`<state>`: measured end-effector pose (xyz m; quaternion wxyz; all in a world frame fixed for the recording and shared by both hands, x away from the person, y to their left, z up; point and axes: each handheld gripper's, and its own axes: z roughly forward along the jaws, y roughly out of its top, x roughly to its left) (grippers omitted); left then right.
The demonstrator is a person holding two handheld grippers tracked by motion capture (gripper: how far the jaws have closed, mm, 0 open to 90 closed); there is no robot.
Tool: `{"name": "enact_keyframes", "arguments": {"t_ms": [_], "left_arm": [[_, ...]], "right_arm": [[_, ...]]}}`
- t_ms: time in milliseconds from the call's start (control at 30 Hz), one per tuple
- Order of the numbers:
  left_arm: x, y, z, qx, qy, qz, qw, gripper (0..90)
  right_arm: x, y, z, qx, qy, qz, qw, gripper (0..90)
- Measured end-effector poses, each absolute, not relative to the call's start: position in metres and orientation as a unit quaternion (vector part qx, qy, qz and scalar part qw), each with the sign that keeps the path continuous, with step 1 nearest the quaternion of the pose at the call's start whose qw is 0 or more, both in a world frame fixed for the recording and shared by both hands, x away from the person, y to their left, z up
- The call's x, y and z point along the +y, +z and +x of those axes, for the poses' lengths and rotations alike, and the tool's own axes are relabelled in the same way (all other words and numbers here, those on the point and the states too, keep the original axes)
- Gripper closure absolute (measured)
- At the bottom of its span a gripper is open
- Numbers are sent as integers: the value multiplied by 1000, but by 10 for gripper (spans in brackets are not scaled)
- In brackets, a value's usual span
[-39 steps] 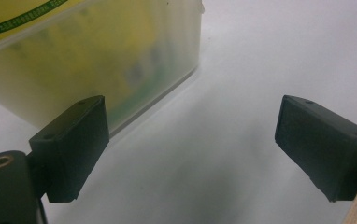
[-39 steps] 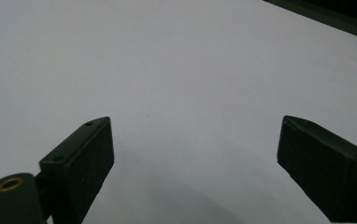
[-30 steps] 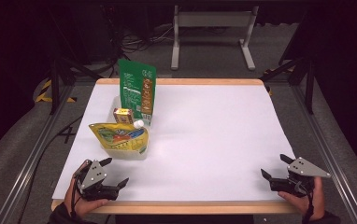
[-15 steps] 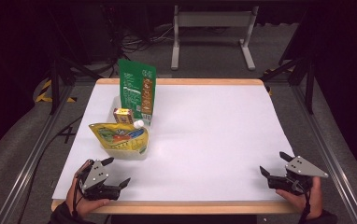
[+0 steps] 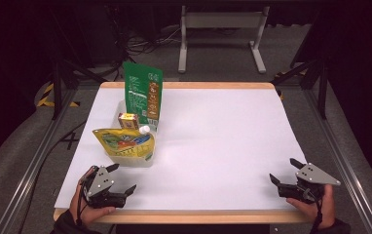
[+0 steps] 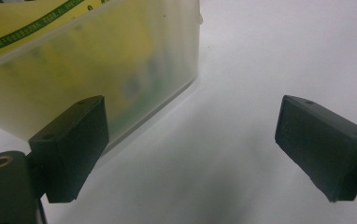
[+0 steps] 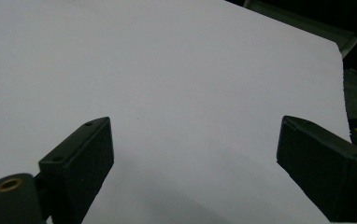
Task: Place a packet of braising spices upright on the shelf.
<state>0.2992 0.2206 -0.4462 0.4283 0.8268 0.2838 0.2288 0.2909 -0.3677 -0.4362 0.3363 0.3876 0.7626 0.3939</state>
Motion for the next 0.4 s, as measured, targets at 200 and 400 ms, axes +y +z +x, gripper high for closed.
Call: {"name": "enact_keyframes", "arguments": {"t_ms": [200, 400], "left_arm": [[218, -446, 300, 282, 228, 828, 427, 107], [219, -446, 301, 284, 225, 826, 432, 107]], "right_arm": [[-366, -436, 292, 763, 394, 388, 335, 117], [-363, -433, 292, 761, 397, 378, 348, 119]]}}
